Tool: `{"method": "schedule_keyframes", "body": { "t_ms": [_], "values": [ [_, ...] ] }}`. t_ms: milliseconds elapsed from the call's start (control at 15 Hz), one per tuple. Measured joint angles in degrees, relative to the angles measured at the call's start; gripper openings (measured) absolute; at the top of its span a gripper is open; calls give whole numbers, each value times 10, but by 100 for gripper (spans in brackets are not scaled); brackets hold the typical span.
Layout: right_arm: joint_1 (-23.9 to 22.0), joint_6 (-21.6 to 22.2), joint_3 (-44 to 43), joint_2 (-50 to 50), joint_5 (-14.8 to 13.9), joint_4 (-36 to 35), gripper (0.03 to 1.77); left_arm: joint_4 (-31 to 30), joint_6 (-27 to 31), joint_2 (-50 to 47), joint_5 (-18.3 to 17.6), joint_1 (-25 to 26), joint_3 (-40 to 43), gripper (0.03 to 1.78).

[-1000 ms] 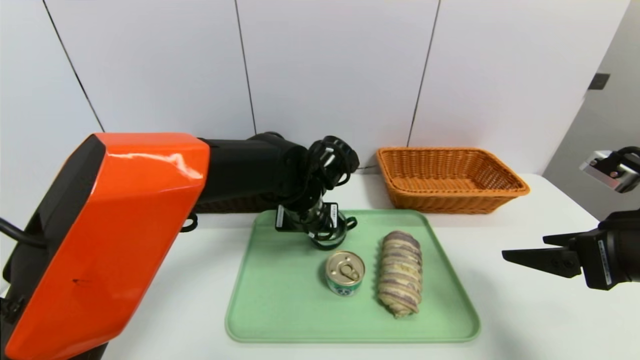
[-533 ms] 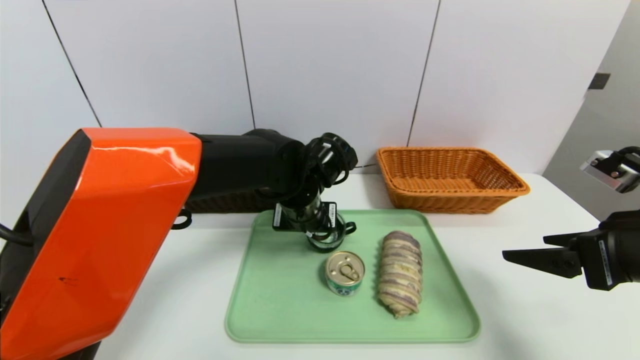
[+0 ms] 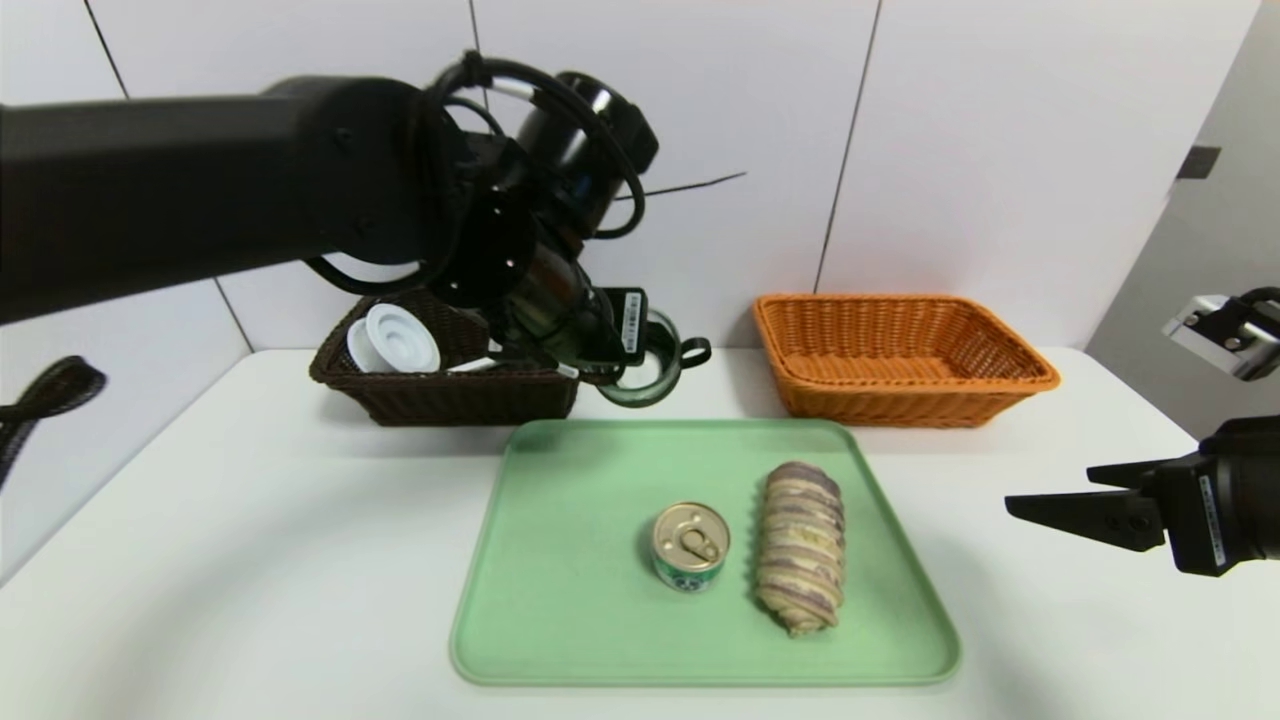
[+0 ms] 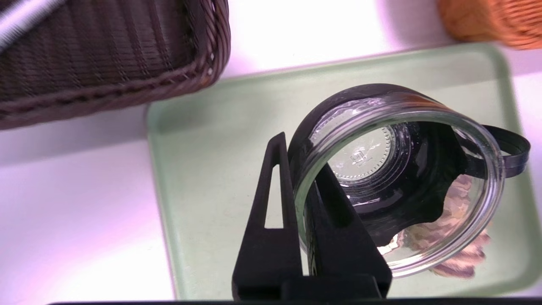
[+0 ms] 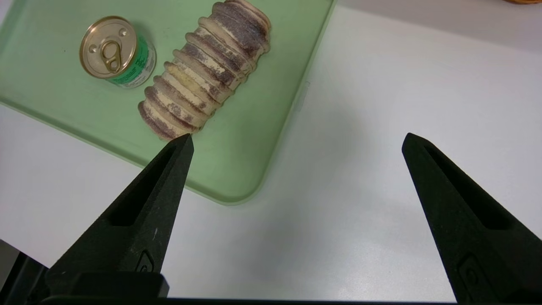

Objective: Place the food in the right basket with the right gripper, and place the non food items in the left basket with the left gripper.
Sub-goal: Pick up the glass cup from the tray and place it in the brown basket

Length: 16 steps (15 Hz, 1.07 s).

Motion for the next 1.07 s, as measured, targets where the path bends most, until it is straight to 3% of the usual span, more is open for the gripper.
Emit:
{"method": "schedule_keyframes", "body": {
  "t_ms": [267,600,800,1067],
  "values": [
    [1,-1,-1,0,0,0,170,-26,60,-48,1,39,0,12],
    [2,0,2,-1,0,-4,170,-82,146,-37,-6,167,1,12],
    [2,0,3,-1,0,-5,170,-118,167,7,-7,222,0,12],
    [2,1,4,-2,0,-5,170,-154,168,68,-5,257,0,12]
  ]
}}
